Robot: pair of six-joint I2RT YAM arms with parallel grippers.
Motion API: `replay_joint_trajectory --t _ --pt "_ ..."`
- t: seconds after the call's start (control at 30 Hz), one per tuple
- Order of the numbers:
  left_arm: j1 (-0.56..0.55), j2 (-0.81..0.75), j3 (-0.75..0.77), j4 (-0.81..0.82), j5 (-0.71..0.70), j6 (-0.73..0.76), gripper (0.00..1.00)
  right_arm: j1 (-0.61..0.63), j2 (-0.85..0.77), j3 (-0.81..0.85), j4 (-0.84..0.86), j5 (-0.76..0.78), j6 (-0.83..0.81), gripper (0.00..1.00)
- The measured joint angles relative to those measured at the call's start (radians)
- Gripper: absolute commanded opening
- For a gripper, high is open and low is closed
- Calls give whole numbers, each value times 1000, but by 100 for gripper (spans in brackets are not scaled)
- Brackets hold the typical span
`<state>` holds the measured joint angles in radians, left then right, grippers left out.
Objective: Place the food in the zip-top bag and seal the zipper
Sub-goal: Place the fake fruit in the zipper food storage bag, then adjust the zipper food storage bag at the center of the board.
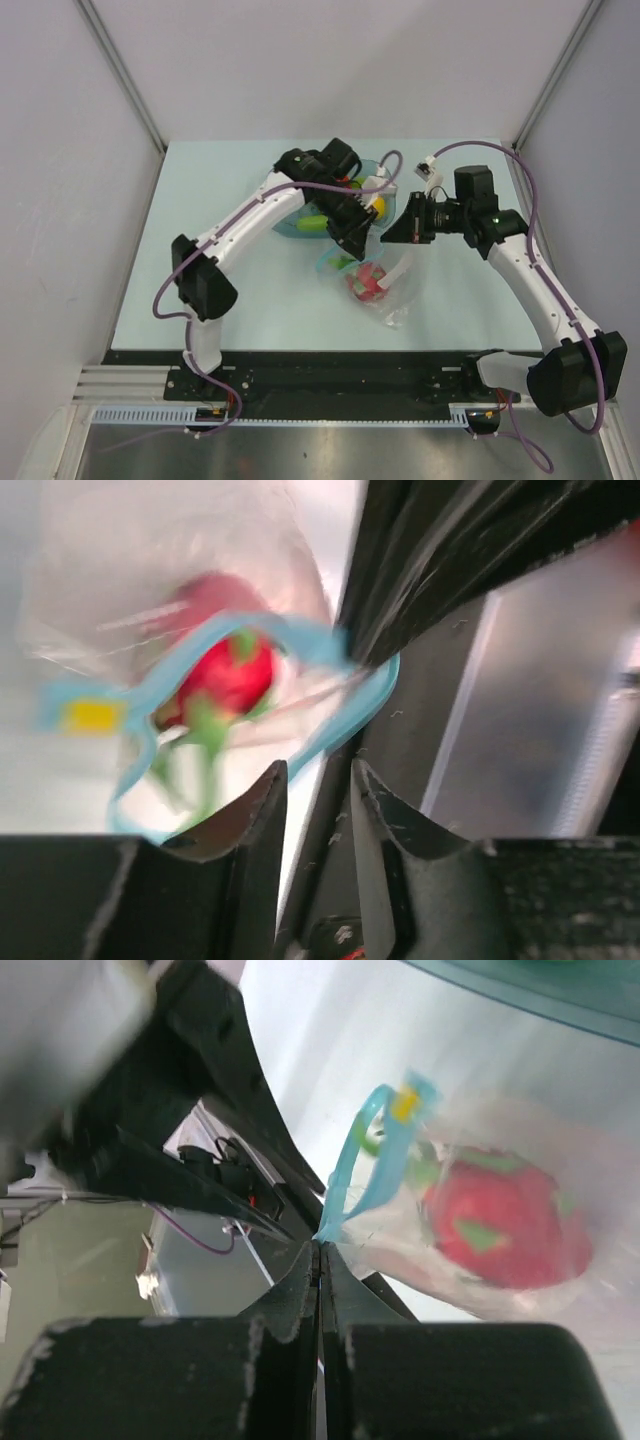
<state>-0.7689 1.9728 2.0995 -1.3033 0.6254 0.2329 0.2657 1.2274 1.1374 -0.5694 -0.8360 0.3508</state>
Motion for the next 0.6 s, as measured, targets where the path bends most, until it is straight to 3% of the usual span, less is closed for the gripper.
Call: replay_joint_trajectory --t 0.03,0.07,0.17,0.27,0.4,0.6 --pt "28 -27 -53 35 52 -23 51 -10 -3 0 2 -8 4 0" --pt "57 -57 -114 83 102 -47 64 -20 -5 0 4 -14 8 0" --pt "138 -166 -297 233 192 -123 76 -59 -11 0 12 -36 17 0" --pt "214 -288 -438 382 188 -189 79 -89 -18 0 12 -53 16 0" --pt "273 -417 -571 497 81 -195 80 -104 -32 0 3 -64 7 0" --pt "271 -422 -728 603 -18 -181 81 -105 -38 0 -10 -72 -23 0"
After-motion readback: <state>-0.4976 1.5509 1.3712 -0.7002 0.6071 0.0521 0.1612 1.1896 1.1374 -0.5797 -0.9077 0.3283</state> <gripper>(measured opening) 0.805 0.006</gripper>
